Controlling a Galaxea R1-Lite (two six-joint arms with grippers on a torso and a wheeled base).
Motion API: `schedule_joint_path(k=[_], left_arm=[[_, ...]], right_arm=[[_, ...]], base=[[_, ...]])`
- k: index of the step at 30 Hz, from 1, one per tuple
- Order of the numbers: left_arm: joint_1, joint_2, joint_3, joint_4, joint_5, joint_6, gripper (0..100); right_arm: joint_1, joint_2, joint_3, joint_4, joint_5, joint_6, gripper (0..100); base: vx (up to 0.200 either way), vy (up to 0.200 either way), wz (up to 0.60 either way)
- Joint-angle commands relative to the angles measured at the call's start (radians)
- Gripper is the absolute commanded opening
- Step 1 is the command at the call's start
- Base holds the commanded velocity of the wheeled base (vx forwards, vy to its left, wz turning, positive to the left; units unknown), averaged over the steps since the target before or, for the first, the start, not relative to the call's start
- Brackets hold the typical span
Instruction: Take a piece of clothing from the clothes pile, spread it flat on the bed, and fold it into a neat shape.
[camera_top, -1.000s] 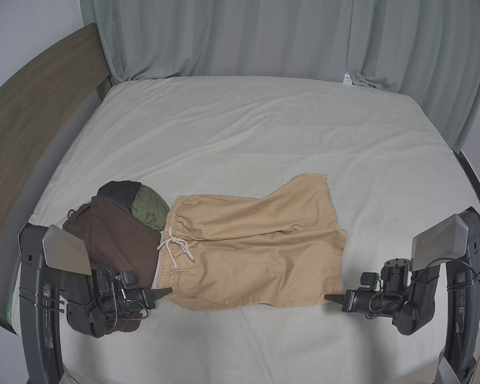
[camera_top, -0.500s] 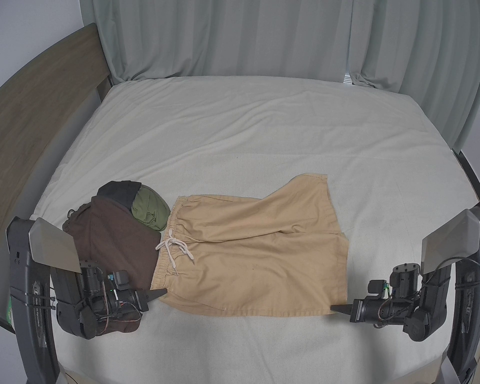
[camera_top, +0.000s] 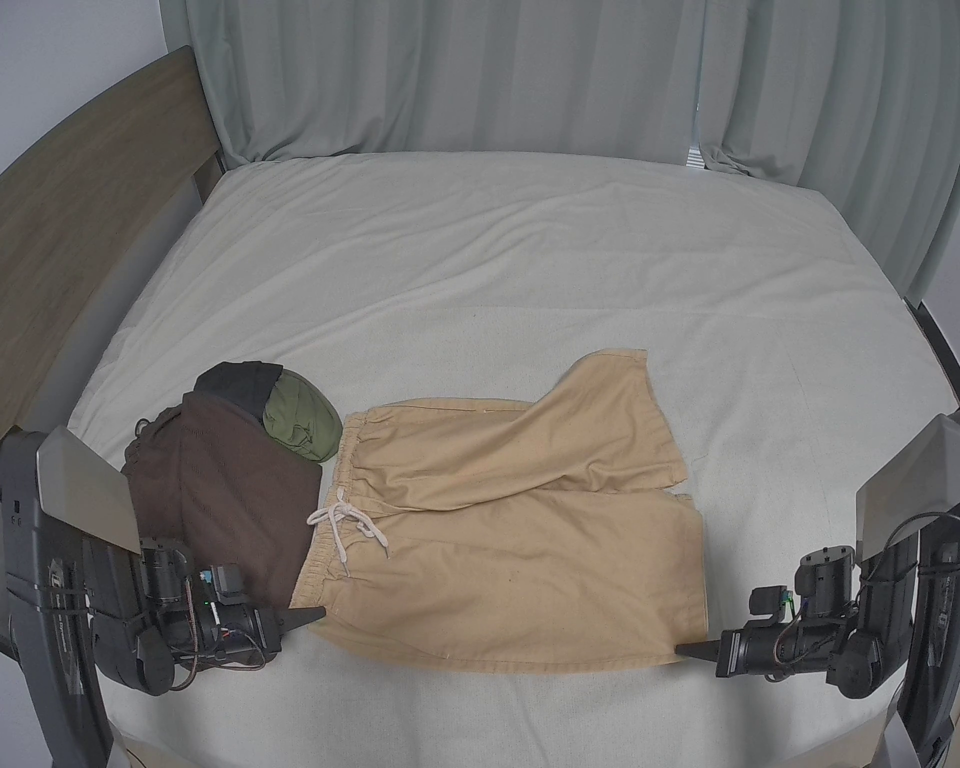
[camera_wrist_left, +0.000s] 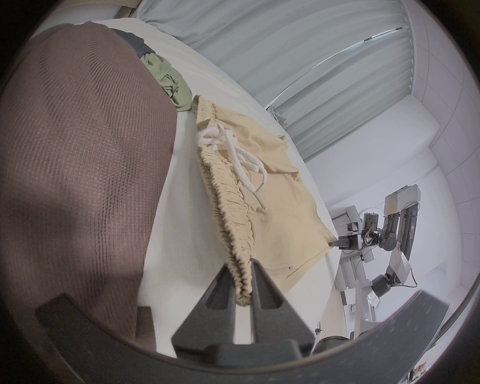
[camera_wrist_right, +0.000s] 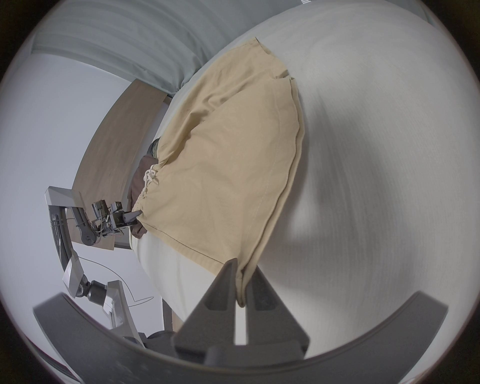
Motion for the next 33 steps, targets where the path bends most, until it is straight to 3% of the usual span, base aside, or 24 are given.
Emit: schedule_joint_path(k=[1, 13, 23, 33], left_arm=[[0.001, -0.043, 0.04, 0.0, -0.003, 0.019, 0], [0.01, -0.005, 0.087, 0.001, 0.01, 0.093, 0], [0.016, 0.103, 0.092, 0.0, 0.012, 0.21, 0], [0.008, 0.117, 0.098, 0.0, 0.015, 0.214, 0]], right_arm=[[0.007, -0.012, 0.042, 0.004, 0.0, -0.011, 0], [0.005, -0.007, 0.042, 0.016, 0.0, -0.035, 0], [0.009, 0.014, 0.042, 0.022, 0.001, -0.065, 0], [0.004, 0.016, 0.042, 0.018, 0.001, -0.072, 0]], base=[[0.0, 0.0, 0.0], [0.0, 0.0, 0.0], [0.0, 0.0, 0.0], [0.0, 0.0, 0.0]])
